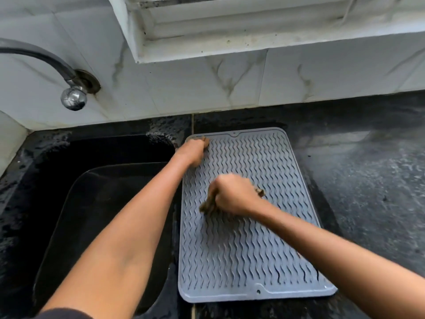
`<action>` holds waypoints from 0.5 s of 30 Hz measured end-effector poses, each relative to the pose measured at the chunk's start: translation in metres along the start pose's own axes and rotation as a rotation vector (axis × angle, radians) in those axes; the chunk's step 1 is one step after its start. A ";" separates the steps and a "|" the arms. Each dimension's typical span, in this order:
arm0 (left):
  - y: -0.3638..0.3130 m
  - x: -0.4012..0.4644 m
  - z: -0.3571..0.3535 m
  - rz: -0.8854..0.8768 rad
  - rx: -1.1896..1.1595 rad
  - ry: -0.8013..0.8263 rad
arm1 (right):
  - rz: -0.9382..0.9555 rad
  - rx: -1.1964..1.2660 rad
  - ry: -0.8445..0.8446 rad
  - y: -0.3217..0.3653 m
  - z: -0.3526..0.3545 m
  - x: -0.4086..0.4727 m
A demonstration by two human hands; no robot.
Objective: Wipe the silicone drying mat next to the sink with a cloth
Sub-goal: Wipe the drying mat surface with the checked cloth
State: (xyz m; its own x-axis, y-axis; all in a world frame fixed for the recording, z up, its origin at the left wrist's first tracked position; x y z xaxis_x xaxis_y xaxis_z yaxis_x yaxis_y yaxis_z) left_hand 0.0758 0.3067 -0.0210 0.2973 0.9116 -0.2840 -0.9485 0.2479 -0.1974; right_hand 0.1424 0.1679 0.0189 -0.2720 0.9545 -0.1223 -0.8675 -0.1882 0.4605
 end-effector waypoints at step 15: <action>0.012 -0.023 -0.034 0.098 -0.452 0.029 | 0.113 -0.119 -0.300 0.013 -0.036 -0.049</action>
State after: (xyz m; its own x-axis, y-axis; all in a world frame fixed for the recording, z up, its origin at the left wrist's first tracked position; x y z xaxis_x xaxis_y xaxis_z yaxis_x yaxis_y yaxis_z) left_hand 0.0618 0.2776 -0.0488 0.2180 0.9123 -0.3466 -0.8310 -0.0127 -0.5562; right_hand 0.1292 0.1109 -0.0005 -0.2498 0.9482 0.1962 -0.8861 -0.3055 0.3485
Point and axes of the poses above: each hand's wrist, its own x-axis towards the middle knuckle, its own z-axis out of the back of the hand, y = z × x, the point moved 8 cm from there along x, towards the middle knuckle
